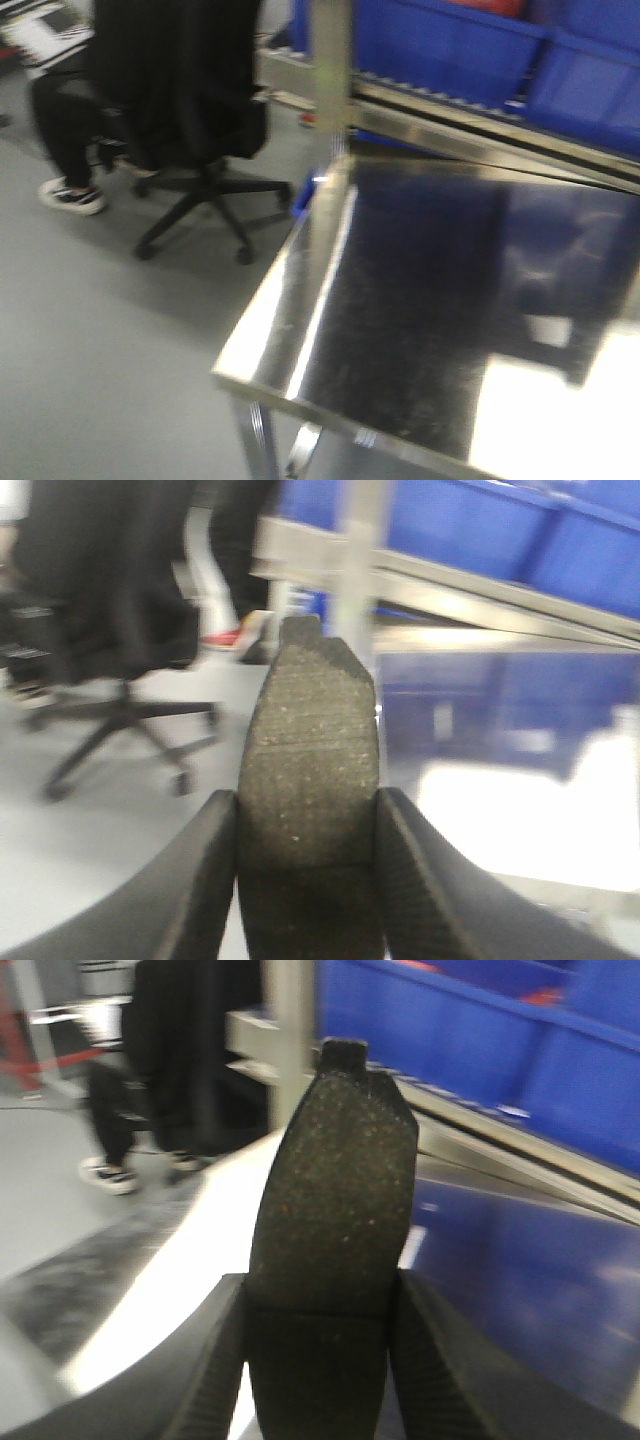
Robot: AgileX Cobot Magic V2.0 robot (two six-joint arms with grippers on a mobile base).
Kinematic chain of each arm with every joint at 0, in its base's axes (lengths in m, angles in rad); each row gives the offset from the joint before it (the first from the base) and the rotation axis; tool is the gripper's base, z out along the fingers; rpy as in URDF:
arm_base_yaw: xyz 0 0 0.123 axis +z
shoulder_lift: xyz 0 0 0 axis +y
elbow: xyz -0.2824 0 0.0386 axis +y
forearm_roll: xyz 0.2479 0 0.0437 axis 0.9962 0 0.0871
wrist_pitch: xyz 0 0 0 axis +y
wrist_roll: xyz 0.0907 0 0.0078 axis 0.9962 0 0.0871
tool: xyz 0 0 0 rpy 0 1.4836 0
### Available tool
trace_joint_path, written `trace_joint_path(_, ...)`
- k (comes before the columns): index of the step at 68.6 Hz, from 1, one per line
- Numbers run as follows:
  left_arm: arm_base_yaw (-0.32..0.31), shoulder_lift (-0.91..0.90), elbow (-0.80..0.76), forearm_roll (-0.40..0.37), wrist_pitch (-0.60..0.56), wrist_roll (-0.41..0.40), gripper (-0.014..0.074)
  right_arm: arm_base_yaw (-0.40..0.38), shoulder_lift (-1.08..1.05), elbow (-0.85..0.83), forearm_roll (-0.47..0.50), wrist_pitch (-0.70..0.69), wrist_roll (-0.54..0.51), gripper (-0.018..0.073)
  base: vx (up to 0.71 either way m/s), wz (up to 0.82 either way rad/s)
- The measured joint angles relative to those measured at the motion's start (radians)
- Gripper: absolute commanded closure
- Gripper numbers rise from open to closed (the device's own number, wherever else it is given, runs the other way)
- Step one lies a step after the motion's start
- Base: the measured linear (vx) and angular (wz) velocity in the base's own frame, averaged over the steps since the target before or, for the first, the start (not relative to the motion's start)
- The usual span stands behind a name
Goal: Move and align brake pads A on conveyor
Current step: 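Back the base away from the steel table and turn toward the aisle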
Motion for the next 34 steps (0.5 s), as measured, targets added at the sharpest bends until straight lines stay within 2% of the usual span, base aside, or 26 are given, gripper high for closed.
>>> trace_joint_path(34, 0.0, 0.0, 0.0, 0.0, 0.0, 0.0, 0.0603, 0.0, 0.0, 0.0, 0.0, 0.0, -0.001, 0.0561, -0.21, 0.82)
